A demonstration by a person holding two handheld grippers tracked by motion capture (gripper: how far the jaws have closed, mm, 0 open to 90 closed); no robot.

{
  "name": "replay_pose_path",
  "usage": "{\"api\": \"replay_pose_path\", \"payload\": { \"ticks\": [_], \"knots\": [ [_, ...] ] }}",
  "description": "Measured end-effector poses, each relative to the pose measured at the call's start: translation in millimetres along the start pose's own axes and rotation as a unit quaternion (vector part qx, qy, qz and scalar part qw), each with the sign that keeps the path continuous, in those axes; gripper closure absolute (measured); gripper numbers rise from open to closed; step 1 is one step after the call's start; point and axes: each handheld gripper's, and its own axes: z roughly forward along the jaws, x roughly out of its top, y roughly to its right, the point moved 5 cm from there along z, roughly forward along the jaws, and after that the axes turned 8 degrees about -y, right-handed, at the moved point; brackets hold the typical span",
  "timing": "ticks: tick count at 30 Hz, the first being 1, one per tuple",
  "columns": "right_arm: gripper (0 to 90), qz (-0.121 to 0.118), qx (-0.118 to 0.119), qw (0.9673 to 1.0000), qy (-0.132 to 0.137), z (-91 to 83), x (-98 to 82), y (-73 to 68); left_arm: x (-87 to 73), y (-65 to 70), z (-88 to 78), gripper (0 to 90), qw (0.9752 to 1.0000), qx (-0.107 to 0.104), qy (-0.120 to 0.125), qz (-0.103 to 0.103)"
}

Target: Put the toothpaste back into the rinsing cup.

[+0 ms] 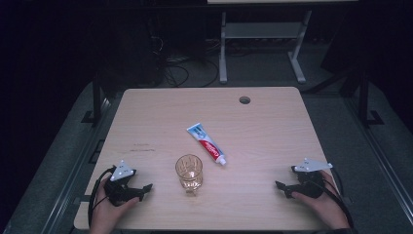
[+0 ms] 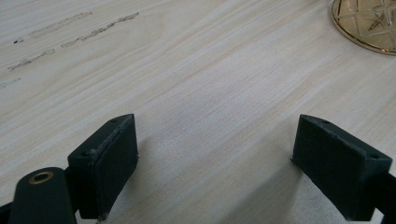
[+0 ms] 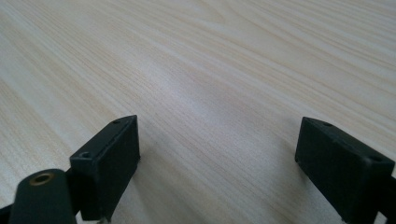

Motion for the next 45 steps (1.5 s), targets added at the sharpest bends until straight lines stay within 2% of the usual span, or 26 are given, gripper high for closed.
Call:
{"api": "replay_pose_path", "payload": {
  "ticks": [9, 12, 15, 19, 34, 45],
  "knots": [
    [14.4, -0.004, 0.003, 1.0, 0.002, -0.7, -0.6, -0.9, 0.1, -0.2, 0.0, 13.0, 1.0, 0.0, -0.001, 0.0],
    [17.7, -0.006, 0.005, 1.0, -0.006, -2.4, -0.4, -2.0, 0.1, -0.3, -0.1, 13.0, 1.0, -0.002, 0.0, -0.001],
    [19.6, -0.003, 0.008, 0.9999, -0.011, -3.5, 2.0, -3.7, -0.7, -1.9, -1.3, 13.1, 0.9999, -0.011, 0.001, 0.001],
    [19.6, 0.0, 0.015, 0.9998, -0.009, -4.2, 5.0, -7.7, -0.4, -2.4, -0.6, 13.0, 1.0, -0.007, 0.0, 0.006],
    [19.6, -0.005, 0.028, 0.9996, 0.003, -4.9, 27.3, -14.6, -0.4, -2.3, -0.4, 13.1, 1.0, -0.006, 0.0, 0.007],
    [19.2, 0.001, 0.039, 0.9991, 0.017, -6.8, 44.0, -16.2, -0.4, -2.1, -0.4, 13.1, 1.0, -0.006, 0.0, 0.007]
  ]
}}
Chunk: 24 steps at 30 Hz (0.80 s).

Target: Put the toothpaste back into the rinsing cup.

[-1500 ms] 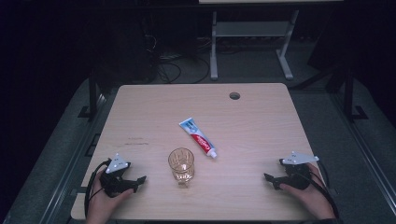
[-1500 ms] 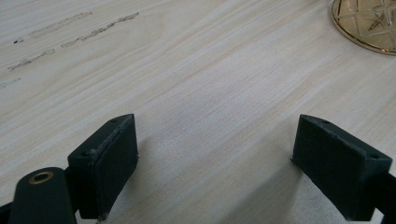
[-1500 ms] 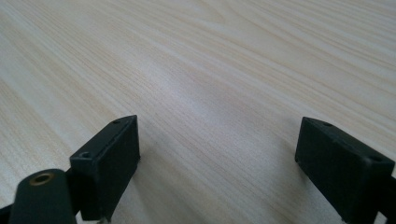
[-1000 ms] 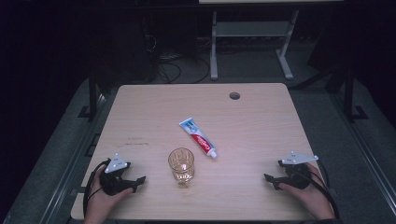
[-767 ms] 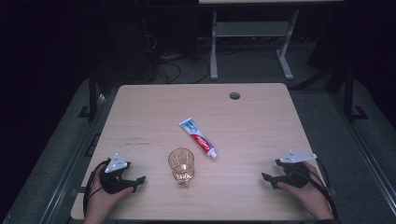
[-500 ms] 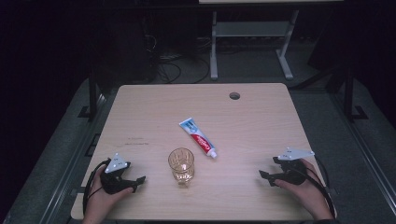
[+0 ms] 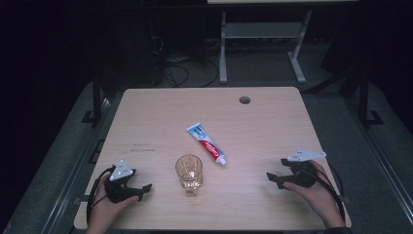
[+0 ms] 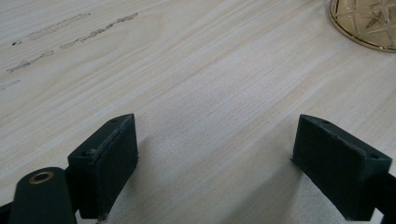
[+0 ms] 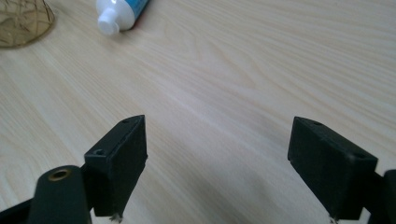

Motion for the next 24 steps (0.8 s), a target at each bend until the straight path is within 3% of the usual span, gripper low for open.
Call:
{"api": "replay_pose_path", "payload": {
  "ticks": [24],
  "knots": [
    [18.8, -0.017, 0.024, 0.9994, 0.018, 13.2, 45.0, -12.2, -0.1, 0.0, -0.2, 13.1, 1.0, 0.0, -0.001, 0.0]
  ]
}}
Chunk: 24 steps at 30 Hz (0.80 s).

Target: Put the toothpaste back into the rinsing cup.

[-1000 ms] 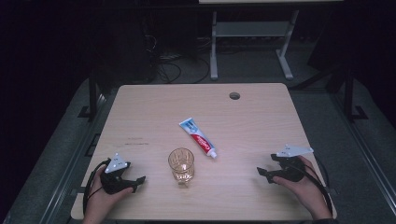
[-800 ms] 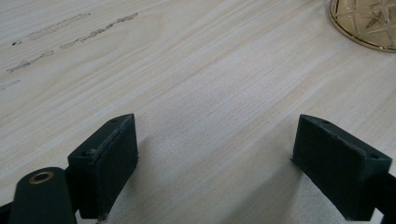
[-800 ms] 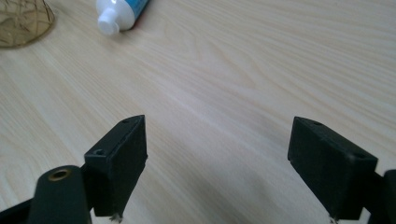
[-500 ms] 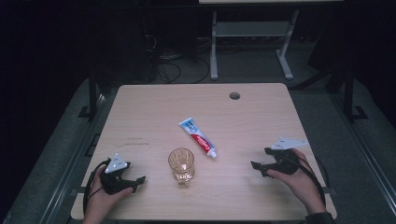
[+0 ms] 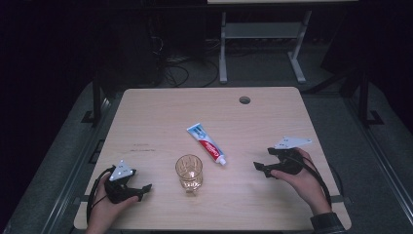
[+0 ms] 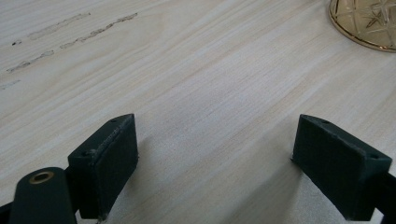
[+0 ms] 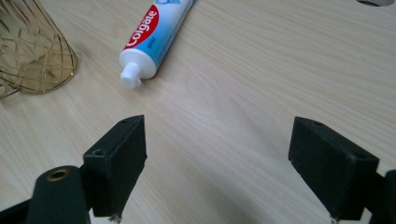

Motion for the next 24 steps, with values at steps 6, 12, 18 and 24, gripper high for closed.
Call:
{"api": "replay_pose_path", "payload": {
  "ticks": [6, 12, 18, 24],
  "knots": [
    [19.4, -0.001, 0.006, 1.0, 0.003, 3.6, 8.2, -1.9, 0.0, 0.0, 0.0, 13.1, 1.0, 0.0, 0.0, 0.0],
    [20.3, -0.003, 0.005, 1.0, -0.001, 9.2, 19.6, -5.6, 0.0, 0.0, 0.0, 13.1, 1.0, 0.0, 0.0, 0.0],
    [20.9, -0.007, 0.006, 1.0, -0.003, 15.5, 27.4, -8.8, 0.0, 0.0, 0.0, 13.1, 1.0, 0.0, 0.0, 0.0],
    [21.0, -0.012, 0.008, 0.9999, -0.005, 20.3, 36.2, -12.6, 0.0, 0.0, 0.0, 13.1, 1.0, 0.0, 0.0, 0.0]
  ]
}}
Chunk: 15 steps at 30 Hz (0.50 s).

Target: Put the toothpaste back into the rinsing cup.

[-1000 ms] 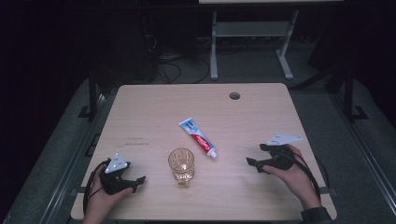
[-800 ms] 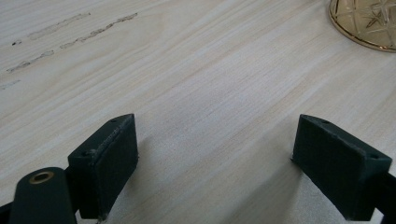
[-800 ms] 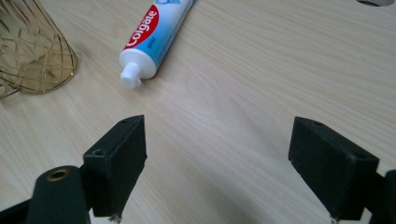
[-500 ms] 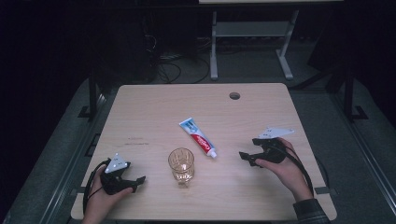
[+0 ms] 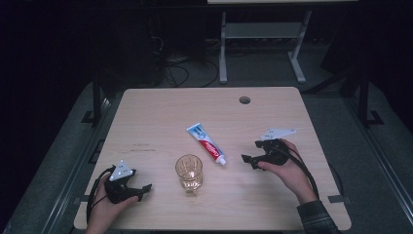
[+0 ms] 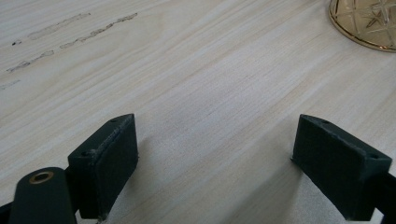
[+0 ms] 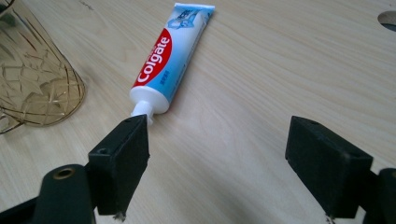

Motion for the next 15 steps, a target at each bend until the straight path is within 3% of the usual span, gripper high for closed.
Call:
{"api": "replay_pose_path", "payload": {
  "ticks": [15],
  "knots": [
    [22.1, -0.01, 0.002, 0.9999, 0.005, 9.0, 22.7, -6.6, 0.0, 0.0, 0.0, 13.1, 1.0, 0.0, 0.0, 0.0]
  ]
}}
